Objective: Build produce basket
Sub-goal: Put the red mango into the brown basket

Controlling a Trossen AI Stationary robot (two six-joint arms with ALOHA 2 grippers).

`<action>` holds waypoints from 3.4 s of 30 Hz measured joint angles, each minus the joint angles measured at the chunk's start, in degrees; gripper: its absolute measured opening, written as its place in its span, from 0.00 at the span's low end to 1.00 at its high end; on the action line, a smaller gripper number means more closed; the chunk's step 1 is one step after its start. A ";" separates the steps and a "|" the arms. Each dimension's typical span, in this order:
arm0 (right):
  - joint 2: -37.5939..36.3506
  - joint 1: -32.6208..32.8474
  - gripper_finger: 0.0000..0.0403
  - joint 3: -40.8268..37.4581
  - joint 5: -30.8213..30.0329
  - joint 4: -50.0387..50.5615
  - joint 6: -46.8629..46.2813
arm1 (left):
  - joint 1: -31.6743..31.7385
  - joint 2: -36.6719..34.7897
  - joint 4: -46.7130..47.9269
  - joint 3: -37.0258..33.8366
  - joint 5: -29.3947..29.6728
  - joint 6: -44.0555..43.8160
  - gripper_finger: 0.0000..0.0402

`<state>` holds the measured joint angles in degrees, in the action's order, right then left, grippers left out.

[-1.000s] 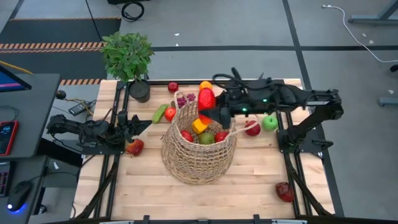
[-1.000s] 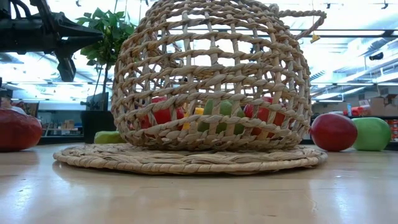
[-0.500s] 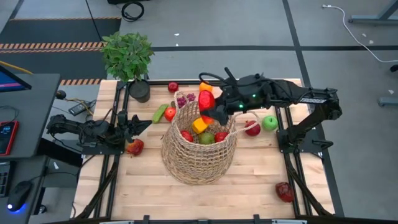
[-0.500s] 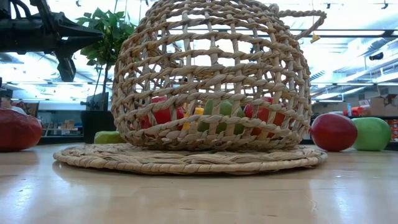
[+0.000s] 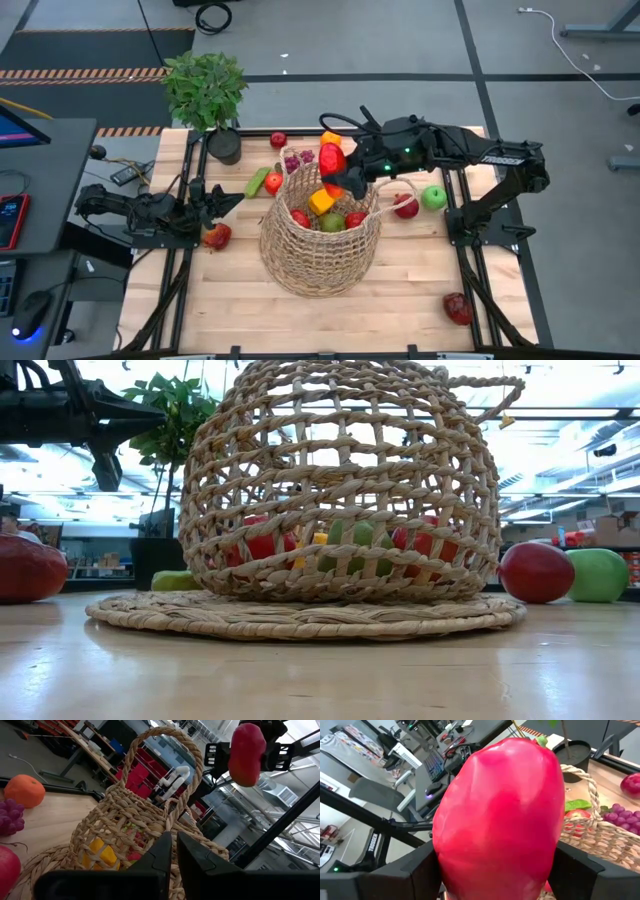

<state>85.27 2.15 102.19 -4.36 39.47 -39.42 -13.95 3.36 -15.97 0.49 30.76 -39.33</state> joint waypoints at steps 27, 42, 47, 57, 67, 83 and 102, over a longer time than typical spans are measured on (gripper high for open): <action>-0.02 -0.48 0.74 0.00 1.03 4.27 3.63 | 0.02 0.00 -0.01 0.00 0.01 0.00 0.09; -0.03 -0.48 0.74 0.00 1.03 3.98 3.64 | 0.01 0.00 -0.01 -0.01 0.00 0.00 0.09; -0.02 -0.46 0.74 0.00 1.03 3.95 4.57 | 0.02 0.02 -0.02 -0.02 0.00 0.00 0.08; -0.02 -0.25 0.74 0.00 -2.56 5.58 26.05 | 0.02 0.00 -0.02 -0.02 0.02 0.00 0.09; 4.44 0.00 0.74 0.02 -3.43 6.51 57.06 | 0.02 0.00 0.02 -0.02 0.02 0.00 0.09; 11.28 -1.05 0.74 0.00 -4.48 9.37 86.60 | 0.00 0.00 0.00 -0.02 0.00 0.00 0.09; 21.19 -5.79 0.74 0.02 15.17 20.56 74.16 | 0.01 0.04 0.11 -0.01 0.01 0.01 0.09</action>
<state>106.46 -3.63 102.21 10.81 60.02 34.74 -13.95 3.39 -15.86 0.48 30.78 -39.32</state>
